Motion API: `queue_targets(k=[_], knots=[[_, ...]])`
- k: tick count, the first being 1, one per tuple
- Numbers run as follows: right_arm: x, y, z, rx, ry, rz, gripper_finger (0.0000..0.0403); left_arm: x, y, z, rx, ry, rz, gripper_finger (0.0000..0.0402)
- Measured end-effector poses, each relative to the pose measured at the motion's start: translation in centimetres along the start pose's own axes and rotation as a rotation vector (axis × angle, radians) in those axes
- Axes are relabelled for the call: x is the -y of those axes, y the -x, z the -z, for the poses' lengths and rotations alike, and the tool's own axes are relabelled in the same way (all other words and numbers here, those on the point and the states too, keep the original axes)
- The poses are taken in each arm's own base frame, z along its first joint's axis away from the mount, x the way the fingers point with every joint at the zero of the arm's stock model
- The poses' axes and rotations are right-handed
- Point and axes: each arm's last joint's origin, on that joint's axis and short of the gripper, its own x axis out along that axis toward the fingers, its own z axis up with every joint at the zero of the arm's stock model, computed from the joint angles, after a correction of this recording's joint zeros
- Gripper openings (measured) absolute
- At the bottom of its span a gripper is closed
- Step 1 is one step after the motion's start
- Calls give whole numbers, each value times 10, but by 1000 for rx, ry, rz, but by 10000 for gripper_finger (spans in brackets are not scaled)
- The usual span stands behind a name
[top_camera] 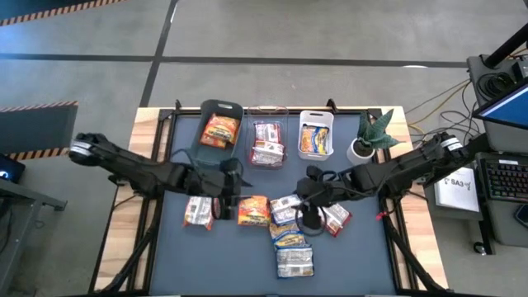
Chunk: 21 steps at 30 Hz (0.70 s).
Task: Sort Maruchan noodles
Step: Put the blue noodle pack into the white bin
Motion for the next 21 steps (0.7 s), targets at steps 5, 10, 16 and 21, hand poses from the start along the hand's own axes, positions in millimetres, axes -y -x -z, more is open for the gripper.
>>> queue_targets(k=[5,10,16,21], knots=[[-13,3,6,-9,-34,-35,212,17,-22,7,-18,-24,26,136],[-24,5,12,-14,-73,-56,212,26,-43,15,-42,-13,30,136],[-34,-3,14,-31,-82,-52,212,34,-67,23,-36,-1,30,136],[-48,-27,14,-80,-2,-38,212,40,-84,30,-21,-7,31,136]])
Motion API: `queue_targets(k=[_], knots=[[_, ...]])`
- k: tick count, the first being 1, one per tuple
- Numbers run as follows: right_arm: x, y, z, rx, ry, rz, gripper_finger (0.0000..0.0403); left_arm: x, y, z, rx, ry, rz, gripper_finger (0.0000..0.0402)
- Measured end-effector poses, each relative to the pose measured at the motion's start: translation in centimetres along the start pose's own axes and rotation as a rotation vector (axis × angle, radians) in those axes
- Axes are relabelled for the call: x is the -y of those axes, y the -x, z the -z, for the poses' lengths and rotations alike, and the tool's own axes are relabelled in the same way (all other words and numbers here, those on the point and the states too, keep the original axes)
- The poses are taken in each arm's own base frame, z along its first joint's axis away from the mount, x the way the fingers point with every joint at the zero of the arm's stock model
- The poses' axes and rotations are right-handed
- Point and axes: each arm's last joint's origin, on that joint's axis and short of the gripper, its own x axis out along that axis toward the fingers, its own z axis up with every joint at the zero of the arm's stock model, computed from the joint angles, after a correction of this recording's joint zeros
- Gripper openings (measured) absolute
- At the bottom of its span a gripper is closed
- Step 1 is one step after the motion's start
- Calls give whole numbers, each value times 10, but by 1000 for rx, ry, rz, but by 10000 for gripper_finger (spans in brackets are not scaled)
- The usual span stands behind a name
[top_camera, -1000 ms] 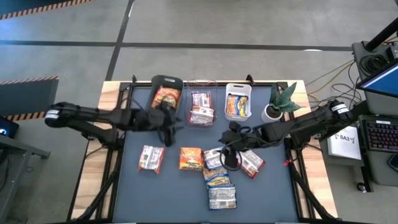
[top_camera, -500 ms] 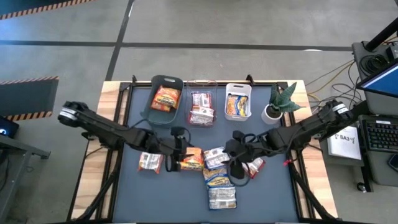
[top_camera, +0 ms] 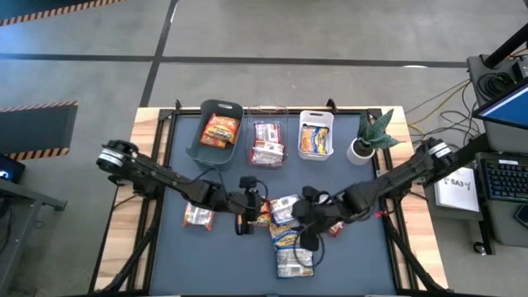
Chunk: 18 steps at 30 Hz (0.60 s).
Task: Sort Maruchan noodles
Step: Put the blue noodle pack into the white bin
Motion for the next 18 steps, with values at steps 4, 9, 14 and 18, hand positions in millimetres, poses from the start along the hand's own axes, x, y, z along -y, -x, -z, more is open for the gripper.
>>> queue_targets(k=[4,9,14,18], knots=[[-6,-20,-1,-64,72,37,212,2,-16,8,2,-17,-7,136],[-5,-47,9,-204,182,200,212,1,-30,16,-2,-34,-30,136],[-1,-71,24,-314,245,298,212,-10,-41,22,-20,-27,-122,136],[-1,-81,33,-361,266,317,212,-21,-44,21,-10,1,-151,136]])
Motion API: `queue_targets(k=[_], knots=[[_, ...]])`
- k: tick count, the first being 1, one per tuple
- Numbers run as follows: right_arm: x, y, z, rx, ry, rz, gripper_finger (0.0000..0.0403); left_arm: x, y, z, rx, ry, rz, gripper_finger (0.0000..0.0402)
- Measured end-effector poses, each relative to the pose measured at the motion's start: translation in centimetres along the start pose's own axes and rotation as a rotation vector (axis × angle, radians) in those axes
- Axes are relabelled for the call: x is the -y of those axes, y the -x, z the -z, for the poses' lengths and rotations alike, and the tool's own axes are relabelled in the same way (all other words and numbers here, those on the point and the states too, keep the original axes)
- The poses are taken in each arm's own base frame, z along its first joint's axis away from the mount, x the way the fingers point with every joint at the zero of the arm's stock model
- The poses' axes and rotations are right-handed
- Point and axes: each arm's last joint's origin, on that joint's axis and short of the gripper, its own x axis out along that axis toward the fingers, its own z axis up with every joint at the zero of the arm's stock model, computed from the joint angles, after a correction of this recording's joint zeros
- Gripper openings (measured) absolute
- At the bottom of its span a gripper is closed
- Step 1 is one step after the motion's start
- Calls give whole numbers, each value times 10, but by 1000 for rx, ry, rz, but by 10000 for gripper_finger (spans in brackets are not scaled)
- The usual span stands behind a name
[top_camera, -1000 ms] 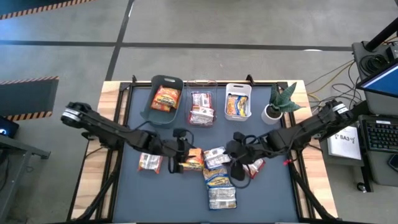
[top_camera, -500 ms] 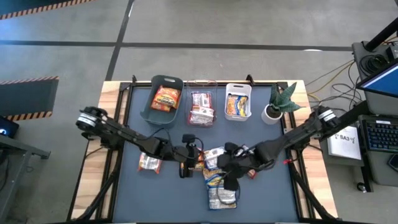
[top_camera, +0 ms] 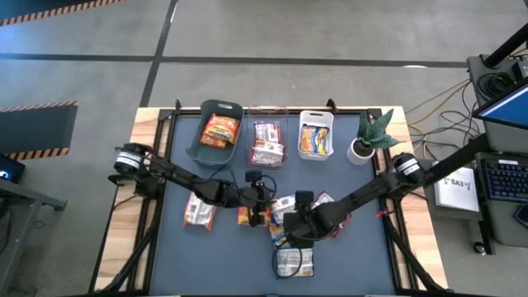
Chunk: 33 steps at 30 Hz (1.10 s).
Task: Sort Maruchan noodles
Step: Put the blue noodle pack into the white bin
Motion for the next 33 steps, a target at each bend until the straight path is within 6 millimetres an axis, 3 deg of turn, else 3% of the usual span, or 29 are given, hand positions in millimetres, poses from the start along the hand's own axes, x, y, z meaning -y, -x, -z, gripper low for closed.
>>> queue_targets(k=[8,19,33], knots=[[-2,-7,7,-26,22,12,212,-17,-14,6,-18,29,-44,136],[0,-15,12,5,34,107,212,-8,-33,28,-80,43,6,136],[1,-19,10,75,99,178,212,-8,-37,31,-88,64,19,126]])
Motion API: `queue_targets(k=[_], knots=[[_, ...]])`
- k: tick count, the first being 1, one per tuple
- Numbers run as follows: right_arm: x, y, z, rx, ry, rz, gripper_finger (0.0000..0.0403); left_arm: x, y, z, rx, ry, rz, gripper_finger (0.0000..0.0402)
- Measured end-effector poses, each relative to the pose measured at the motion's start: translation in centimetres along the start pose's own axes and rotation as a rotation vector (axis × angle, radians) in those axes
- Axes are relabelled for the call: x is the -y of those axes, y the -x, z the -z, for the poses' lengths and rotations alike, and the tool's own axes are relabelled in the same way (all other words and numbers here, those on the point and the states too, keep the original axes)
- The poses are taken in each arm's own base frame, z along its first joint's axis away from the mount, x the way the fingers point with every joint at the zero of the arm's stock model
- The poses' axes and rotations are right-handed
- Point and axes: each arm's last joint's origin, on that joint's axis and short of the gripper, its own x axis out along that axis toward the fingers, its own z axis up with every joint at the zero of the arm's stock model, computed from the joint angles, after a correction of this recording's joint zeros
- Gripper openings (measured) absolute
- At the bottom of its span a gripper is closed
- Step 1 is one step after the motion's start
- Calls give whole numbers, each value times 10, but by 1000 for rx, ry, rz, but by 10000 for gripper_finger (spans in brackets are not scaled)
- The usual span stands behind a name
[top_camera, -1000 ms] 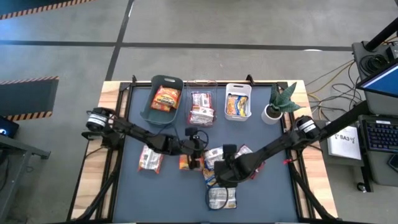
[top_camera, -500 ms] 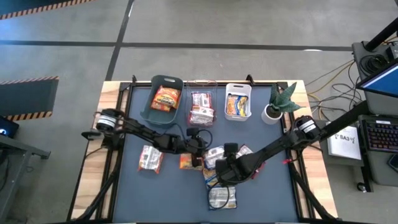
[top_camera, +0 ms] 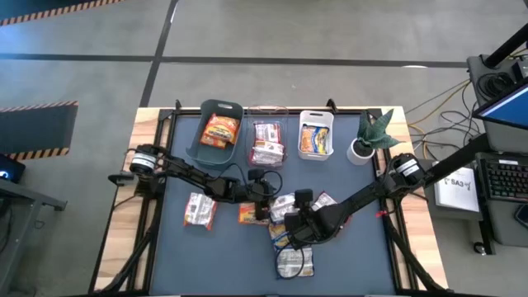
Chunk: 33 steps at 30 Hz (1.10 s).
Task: Sort Maruchan noodles
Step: Put the blue noodle pack into the white bin
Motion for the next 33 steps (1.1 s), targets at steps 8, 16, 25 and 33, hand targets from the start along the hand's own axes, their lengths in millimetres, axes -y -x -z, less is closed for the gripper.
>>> queue_targets(k=[8,16,25,33], knots=[[1,-2,1,-11,5,-21,145,0,0,0,6,0,8,100],[2,0,-1,-5,7,-25,56,-1,6,-4,7,-10,9,86],[8,-1,-3,-17,-21,-54,44,-7,35,-26,37,-52,79,102],[35,-1,-9,-64,-185,-226,27,-8,53,-39,82,-107,224,139]])
